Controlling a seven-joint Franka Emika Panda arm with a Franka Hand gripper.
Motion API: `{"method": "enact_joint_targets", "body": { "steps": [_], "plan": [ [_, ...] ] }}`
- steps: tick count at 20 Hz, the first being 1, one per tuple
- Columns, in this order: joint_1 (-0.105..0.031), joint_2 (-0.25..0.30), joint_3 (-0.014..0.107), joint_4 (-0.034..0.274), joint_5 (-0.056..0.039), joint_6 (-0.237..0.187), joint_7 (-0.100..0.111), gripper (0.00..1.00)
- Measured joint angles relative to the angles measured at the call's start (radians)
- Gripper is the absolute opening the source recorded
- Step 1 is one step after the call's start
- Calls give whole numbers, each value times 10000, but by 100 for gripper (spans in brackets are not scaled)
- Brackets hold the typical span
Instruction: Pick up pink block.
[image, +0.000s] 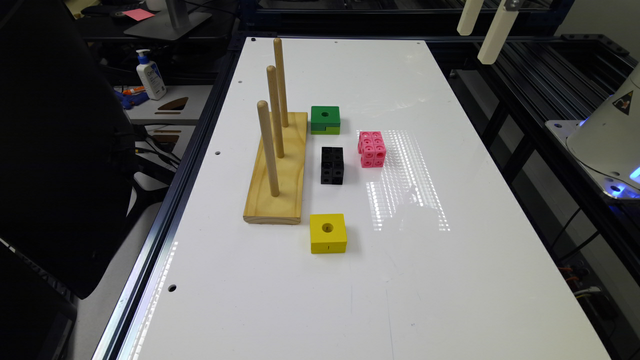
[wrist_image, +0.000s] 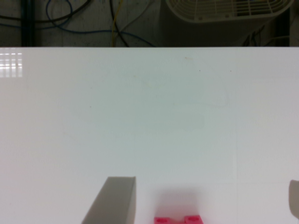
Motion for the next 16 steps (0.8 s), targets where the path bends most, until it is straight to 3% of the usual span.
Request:
{"method": "enact_joint_targets", "body": {
  "steps": [7,16],
  "plan": [
    [3,583,0,317,0,420,0,100],
    [2,1927,3,1412,0,585,0,100]
  ]
}}
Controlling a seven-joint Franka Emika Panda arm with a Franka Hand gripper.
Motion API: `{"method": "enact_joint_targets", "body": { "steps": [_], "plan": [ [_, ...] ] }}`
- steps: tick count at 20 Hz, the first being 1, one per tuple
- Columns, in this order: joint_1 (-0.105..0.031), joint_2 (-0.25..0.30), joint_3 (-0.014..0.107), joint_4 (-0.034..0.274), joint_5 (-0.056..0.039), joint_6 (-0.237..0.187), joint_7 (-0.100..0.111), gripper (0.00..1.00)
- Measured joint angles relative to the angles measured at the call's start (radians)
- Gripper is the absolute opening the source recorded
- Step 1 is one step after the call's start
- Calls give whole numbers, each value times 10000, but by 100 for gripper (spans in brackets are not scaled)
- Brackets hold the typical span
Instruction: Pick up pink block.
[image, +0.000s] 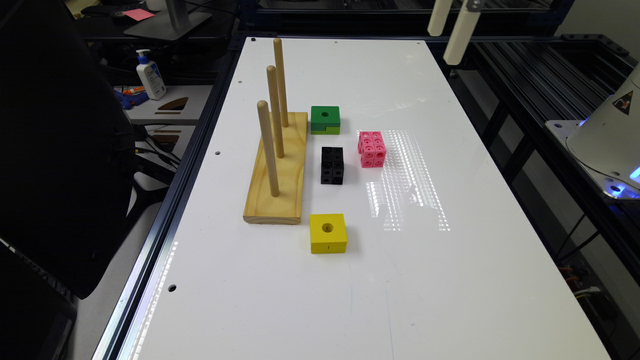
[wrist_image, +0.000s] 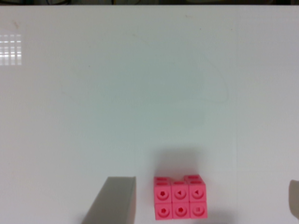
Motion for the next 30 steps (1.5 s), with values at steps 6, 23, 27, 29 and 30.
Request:
{"method": "enact_joint_targets", "body": {
  "steps": [6,23,27,29,30],
  "plan": [
    [-4,559,0,440,0,0,0,100],
    [-4,1977,0,440,0,1200,0,100],
    [-5,2455,0,375,0,1668,0,100],
    [-5,2677,0,375,0,1881,0,100],
    [-5,2755,0,376,0,1953,0,100]
  ]
}}
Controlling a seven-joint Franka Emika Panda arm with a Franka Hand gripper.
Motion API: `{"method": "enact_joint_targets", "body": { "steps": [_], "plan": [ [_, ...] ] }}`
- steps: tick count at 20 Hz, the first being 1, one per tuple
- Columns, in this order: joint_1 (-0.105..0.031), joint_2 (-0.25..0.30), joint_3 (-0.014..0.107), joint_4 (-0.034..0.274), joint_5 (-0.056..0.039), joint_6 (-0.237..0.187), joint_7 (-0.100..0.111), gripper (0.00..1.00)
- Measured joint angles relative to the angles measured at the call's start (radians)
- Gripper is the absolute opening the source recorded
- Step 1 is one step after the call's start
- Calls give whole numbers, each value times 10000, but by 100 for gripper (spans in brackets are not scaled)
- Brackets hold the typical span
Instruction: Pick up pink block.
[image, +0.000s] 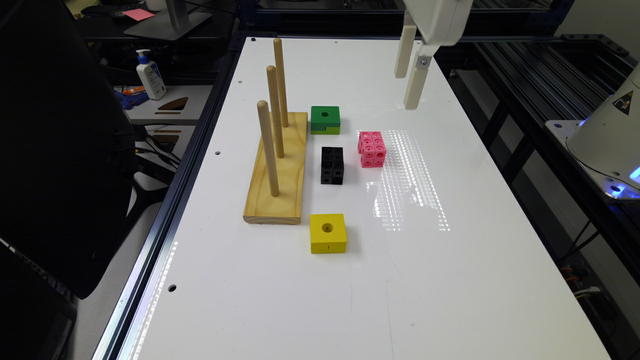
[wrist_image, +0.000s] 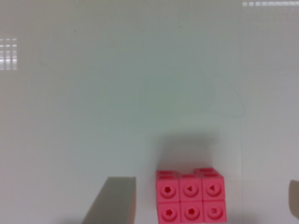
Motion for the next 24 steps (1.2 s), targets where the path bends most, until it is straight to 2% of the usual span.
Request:
{"method": "enact_joint_targets", "body": {
  "steps": [10,17,24],
  "plan": [
    [6,81,8,84,0,77,3,100],
    [7,691,32,108,0,743,9,100],
    [7,891,39,134,0,861,10,100]
  ]
}}
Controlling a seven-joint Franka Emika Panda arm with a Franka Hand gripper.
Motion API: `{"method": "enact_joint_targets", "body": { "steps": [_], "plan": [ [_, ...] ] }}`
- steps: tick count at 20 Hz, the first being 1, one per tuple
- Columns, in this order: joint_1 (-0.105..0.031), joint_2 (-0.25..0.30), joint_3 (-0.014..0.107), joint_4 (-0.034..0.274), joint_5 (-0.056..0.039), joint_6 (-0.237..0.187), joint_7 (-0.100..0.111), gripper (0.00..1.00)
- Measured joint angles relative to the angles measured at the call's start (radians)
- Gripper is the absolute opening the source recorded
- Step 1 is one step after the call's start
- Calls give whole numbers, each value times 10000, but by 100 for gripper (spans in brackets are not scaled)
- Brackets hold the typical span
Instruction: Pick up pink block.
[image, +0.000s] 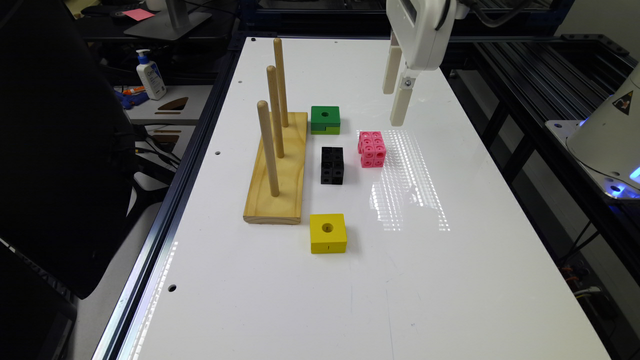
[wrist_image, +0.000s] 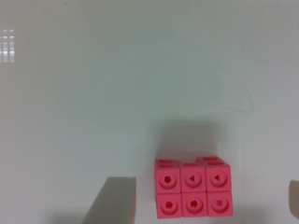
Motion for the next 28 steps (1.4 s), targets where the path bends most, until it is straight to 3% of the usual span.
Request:
{"method": "enact_joint_targets", "body": {
  "steps": [8,20,24,28],
  "plan": [
    [0,1472,5,32,0,1449,1,100],
    [0,1653,58,194,0,1527,22,100],
    [-1,2156,67,224,0,1967,24,100],
    [0,2691,96,479,0,2272,36,100]
  ]
}}
